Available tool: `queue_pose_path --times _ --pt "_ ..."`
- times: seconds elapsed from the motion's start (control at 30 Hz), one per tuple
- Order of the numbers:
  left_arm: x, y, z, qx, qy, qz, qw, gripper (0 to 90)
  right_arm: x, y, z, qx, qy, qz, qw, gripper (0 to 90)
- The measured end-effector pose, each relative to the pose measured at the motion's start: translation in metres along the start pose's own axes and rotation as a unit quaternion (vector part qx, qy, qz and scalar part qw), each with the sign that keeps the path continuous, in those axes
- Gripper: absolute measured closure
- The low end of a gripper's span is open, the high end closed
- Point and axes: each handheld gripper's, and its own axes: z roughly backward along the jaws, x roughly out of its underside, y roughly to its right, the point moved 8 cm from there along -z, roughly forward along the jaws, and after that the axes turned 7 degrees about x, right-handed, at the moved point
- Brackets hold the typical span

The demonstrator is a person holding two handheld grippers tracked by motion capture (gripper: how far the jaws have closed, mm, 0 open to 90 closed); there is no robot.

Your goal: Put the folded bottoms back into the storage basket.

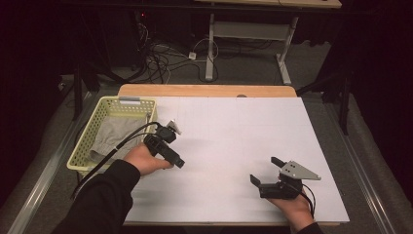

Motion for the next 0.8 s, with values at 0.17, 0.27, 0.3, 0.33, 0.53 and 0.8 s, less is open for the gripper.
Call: queue_pose_path --times 0.17,0.27,0.3,0.33,0.53,0.8 --pt "-0.006 0.011 -0.022 0.013 0.054 -0.020 0.9983 0.0 0.000 0.000 0.000 -0.001 0.000 -0.001 1.0000 0.0" --pt "-0.007 0.016 -0.034 0.024 0.085 -0.028 0.9957 0.0 0.001 0.000 0.000 -0.001 0.000 -0.001 1.0000 0.0" --pt "-0.007 0.017 -0.037 0.030 0.094 -0.030 0.9947 0.0 0.001 0.000 0.000 -0.002 0.000 0.000 1.0000 0.0" --pt "-0.007 0.018 -0.040 0.034 0.104 -0.031 0.9935 0.0 0.001 0.000 0.000 -0.002 0.000 -0.001 1.0000 0.0" --pt "-0.005 0.024 -0.050 0.044 0.166 -0.050 0.9838 0.0 0.002 -0.001 -0.001 -0.003 -0.001 0.000 1.0000 0.0" --pt "0.001 0.023 -0.051 0.055 0.252 -0.065 0.9639 0.0 0.002 -0.003 -0.002 -0.005 0.001 0.001 1.0000 0.0"
